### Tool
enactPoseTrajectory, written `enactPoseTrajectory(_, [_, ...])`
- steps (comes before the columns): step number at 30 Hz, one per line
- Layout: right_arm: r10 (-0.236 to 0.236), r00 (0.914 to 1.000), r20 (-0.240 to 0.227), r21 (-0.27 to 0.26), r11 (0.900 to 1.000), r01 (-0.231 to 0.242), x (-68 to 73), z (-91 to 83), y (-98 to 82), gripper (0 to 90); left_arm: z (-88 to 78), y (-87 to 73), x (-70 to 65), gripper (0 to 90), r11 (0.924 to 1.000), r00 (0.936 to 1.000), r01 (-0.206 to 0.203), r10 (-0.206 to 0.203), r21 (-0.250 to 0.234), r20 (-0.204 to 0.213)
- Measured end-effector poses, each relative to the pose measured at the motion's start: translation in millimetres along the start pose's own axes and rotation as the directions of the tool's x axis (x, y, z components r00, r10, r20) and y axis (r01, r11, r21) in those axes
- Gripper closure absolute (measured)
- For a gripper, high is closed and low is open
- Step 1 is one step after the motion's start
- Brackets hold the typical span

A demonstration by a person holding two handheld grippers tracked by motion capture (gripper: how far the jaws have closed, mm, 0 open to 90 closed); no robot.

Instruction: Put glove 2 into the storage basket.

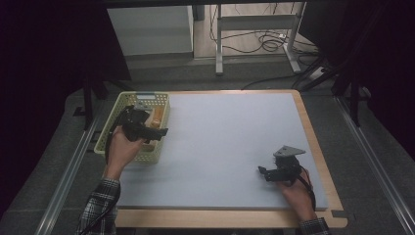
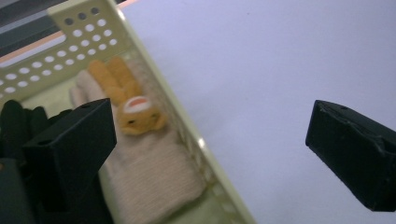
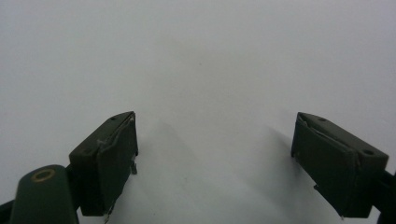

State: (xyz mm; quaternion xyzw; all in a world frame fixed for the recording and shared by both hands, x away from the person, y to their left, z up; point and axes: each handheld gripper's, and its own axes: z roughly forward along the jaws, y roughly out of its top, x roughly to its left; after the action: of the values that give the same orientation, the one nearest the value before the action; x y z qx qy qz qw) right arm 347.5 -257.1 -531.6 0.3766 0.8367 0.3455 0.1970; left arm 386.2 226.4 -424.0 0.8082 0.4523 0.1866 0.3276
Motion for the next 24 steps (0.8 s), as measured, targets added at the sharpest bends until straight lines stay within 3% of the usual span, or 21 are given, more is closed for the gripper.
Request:
enactPoseTrajectory(14, [-0.001, 1.0000, 0.001, 0.000, 1.000, 0.001, 0.0, 0.0, 0.1, 14.6, 10.4, 10.6, -34.9, 2.1, 0.9970, 0.9952, -0.076, 0.077, -0.018, 0.060])
enactPoseTrajectory(24, [0.003, 1.0000, 0.000, 0.001, 1.000, -0.003, 0.3, -0.2, 0.2, 14.6, 18.0, 14.7, -60.4, 2.1, 0.9908, 0.9857, -0.134, 0.135, -0.020, 0.101])
